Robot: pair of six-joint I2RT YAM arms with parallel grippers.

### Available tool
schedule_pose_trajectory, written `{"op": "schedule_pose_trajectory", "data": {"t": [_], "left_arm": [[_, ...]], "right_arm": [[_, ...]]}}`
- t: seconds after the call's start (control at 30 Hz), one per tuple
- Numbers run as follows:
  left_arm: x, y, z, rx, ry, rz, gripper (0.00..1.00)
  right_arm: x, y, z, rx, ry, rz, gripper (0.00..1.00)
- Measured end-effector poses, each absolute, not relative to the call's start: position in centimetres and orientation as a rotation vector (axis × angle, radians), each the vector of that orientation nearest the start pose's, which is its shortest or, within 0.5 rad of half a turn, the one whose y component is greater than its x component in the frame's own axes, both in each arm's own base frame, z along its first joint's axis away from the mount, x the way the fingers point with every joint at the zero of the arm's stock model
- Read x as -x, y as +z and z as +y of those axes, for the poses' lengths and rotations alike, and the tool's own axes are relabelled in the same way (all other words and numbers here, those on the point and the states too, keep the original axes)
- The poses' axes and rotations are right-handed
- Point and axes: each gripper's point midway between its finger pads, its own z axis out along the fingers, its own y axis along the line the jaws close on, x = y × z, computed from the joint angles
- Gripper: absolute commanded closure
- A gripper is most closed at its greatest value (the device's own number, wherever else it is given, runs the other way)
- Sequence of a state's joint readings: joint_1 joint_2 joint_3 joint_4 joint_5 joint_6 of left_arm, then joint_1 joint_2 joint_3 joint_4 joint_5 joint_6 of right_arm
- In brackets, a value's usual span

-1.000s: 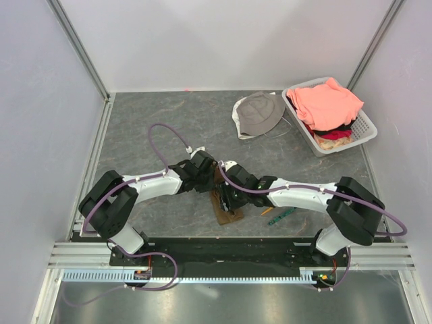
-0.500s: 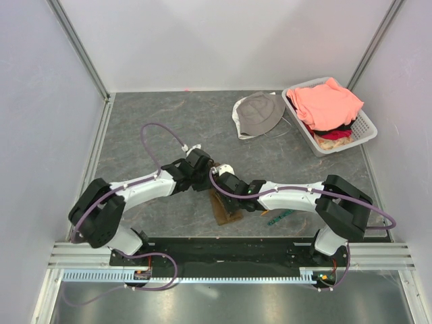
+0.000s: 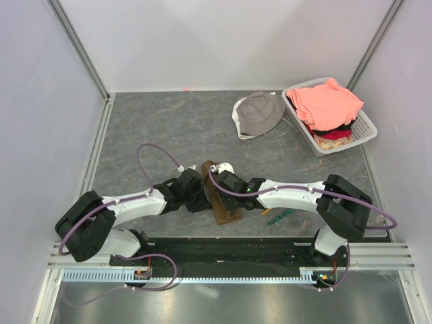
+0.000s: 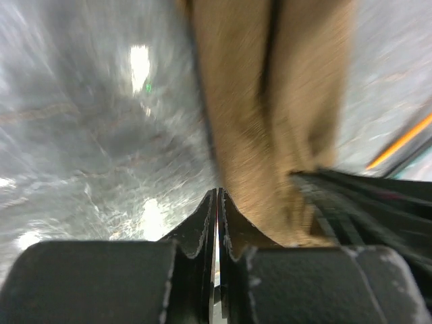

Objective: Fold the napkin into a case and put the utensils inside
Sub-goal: Smooth out the smaller rectangle-folded napkin.

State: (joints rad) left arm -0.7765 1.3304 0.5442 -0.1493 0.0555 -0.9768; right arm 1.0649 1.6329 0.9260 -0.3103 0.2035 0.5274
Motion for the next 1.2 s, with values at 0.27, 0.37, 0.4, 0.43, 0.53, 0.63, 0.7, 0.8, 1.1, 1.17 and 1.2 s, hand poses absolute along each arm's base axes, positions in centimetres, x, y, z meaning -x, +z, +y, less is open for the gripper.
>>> {"op": "schedule_pose_trajectory", "data": {"t": [0.27,0.37,0.4,0.43,0.53,0.63,0.7,0.8,1.1,1.17,1.2], "left_arm": [[-16.9,1.6,-26.8,0.218,-0.784,2.691,0.96],[-16.4,1.6,-27.2,0.215,-0.794,2.694,0.96],[-16.3,1.6,-27.3,0.215,-0.795,2.693,0.96],[-16.3,1.6,-27.4,0.22,-0.795,2.693,0.96],[-16.2,1.6,-27.4,0.232,-0.793,2.692,0.96],[-16.3,1.6,-27.4,0.234,-0.792,2.691,0.96],[-16.3,1.6,-27.3,0.234,-0.792,2.691,0.96],[-16.2,1.7,-27.1,0.238,-0.781,2.691,0.92],[-20.8,7.2,-24.1,0.363,-0.792,2.522,0.6],[-22.5,8.2,-23.8,0.362,-0.782,2.487,0.6],[-23.4,8.6,-23.8,0.35,-0.769,2.48,0.6]], "right_arm": [[-18.9,4.5,31.5,0.593,0.365,2.523,1.0],[-18.7,5.1,31.9,0.578,0.399,2.528,1.0],[-18.6,5.2,32.0,0.574,0.41,2.531,1.0],[-18.6,5.3,32.1,0.571,0.42,2.533,1.0],[-18.3,5.3,32.3,0.567,0.44,2.542,1.0],[-18.2,5.3,32.8,0.557,0.473,2.543,0.97],[-18.1,5.0,32.8,0.545,0.488,2.542,0.96],[-17.8,4.0,32.4,0.526,0.49,2.551,0.9],[-17.7,2.7,32.0,0.485,0.537,2.561,0.7],[-17.8,2.8,32.0,0.475,0.56,2.561,0.63],[-17.9,2.8,32.0,0.469,0.571,2.562,0.6]]}}
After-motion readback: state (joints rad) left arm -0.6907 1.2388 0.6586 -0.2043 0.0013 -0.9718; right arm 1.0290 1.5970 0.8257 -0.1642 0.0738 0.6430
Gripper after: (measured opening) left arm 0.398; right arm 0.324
